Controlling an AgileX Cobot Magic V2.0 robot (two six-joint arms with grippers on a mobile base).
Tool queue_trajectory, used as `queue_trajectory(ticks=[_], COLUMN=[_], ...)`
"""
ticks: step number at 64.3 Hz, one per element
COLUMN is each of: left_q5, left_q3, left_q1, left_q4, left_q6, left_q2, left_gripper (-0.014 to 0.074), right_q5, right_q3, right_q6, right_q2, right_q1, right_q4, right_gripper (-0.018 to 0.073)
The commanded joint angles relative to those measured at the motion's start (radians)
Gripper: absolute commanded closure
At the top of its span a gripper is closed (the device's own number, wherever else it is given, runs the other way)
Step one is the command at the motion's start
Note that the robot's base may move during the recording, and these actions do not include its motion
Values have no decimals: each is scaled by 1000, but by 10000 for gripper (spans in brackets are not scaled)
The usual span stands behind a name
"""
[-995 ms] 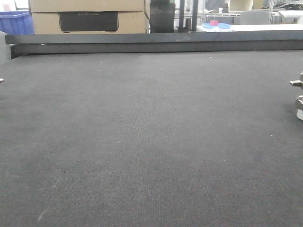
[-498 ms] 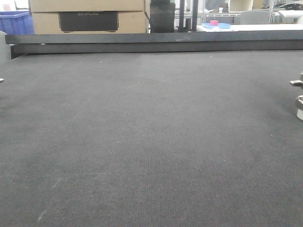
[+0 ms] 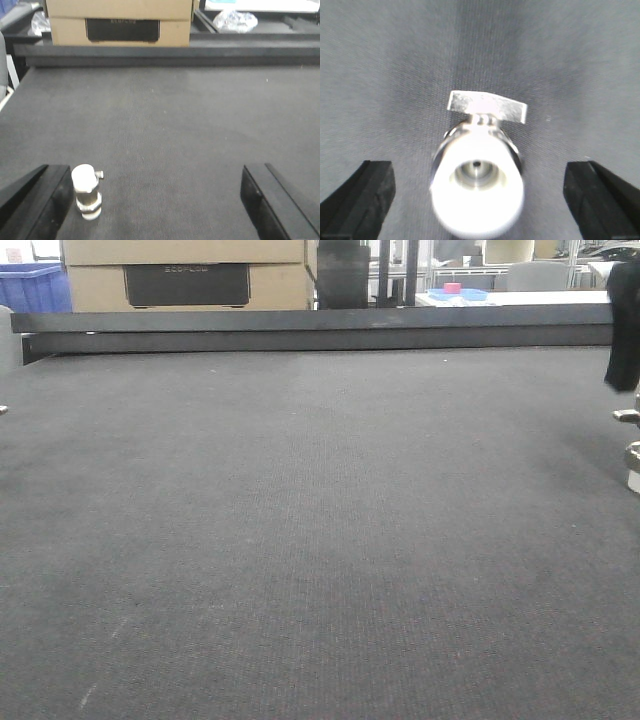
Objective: Place valve from conveyor to right shelf box
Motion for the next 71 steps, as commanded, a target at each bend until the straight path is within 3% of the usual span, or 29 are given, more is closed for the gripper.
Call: queue_trajectory(ticks=[1,14,19,22,27,36,50,56,64,71], left_q5=[4,11,13,22,65,235,503,627,715,780], left_q3=[-5,-5,-7,-10,-36,-139,-404,-549,-722,-862], left_q1=[-7,-7,-7,-7,-7,-7,7,58,143,203], left_q4=[-8,-8,-8,-8,-11,-5,41,58,56,56], left_q6=[2,2,2,2,-24,-40,-43,-37,38,70], left_q2=[0,0,0,0,12,95,335,464,614,766], left_gripper=[19,19,19,21,45,88,89,72,6,6], right_q5=[-11,-13,-17,-24,-22,-16,-19,-35,-39,-41], right_q3=[-12,-12,-12,-12,-12,-12,-12,-12,-12,-12], right_q6=[-8,-8,-8,-8,-8,-8,-8,-8,-8,-8], right_q2=[35,72,72,72,72,72,63,21,-55,-126], right_q1=[0,0,0,0,0,0,0,2,2,4], right_q4=[-8,-8,-8,-8,-8,-8,-8,6,37,76], right_gripper=[-10,-3,69,146,362,732,712,712,712,712])
